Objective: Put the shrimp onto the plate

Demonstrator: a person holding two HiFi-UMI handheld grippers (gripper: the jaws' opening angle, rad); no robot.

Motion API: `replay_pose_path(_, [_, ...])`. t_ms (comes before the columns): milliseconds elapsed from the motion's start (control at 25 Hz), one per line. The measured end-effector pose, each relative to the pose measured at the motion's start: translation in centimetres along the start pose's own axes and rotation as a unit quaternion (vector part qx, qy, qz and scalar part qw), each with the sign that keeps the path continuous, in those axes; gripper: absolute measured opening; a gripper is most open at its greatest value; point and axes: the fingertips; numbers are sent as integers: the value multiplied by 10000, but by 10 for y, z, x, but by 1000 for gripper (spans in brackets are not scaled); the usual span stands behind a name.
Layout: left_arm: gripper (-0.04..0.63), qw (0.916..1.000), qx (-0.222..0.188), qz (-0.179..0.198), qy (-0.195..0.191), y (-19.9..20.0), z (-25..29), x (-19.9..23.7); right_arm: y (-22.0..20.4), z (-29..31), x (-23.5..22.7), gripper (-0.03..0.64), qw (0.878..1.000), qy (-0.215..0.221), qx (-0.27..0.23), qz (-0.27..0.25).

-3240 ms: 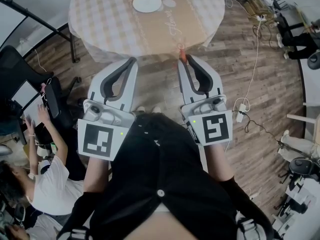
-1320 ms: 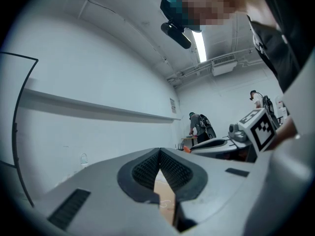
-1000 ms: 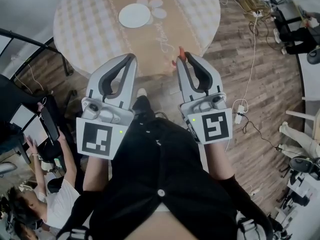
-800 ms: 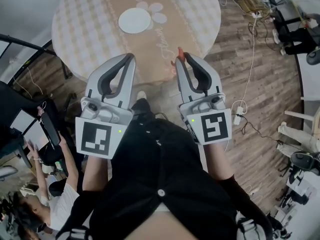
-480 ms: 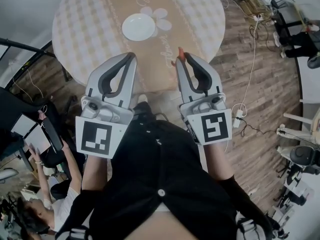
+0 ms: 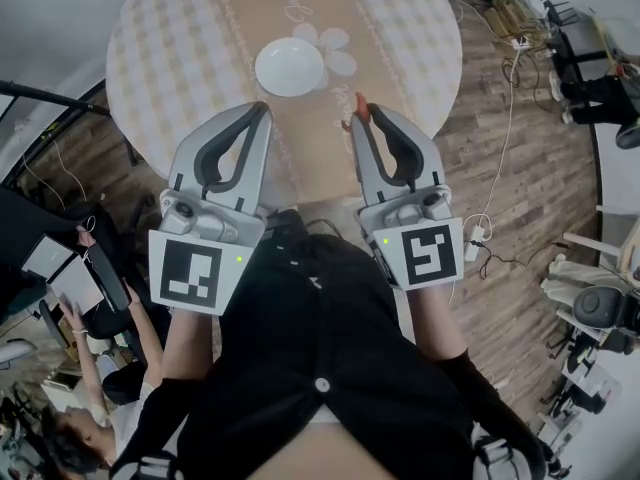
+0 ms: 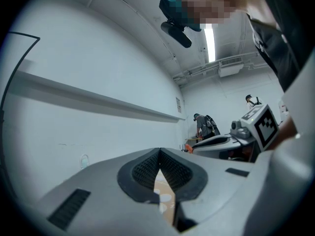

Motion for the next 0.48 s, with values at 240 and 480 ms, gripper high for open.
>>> replay_pose_path(240, [3, 10000, 4, -50, 14, -3, 4, 13, 0, 13, 2, 48, 10000, 9, 27, 25])
replay_pose_path(480, [3, 10000, -39, -57, -41, 2, 9, 15, -1, 12, -6, 48, 9998, -93, 174, -83])
Point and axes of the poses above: the fingertips, and each gripper's own axes: z forward along the fingers, x to its left, y out of its top, and after that the axes turned 5 degrees about -z, right-handed
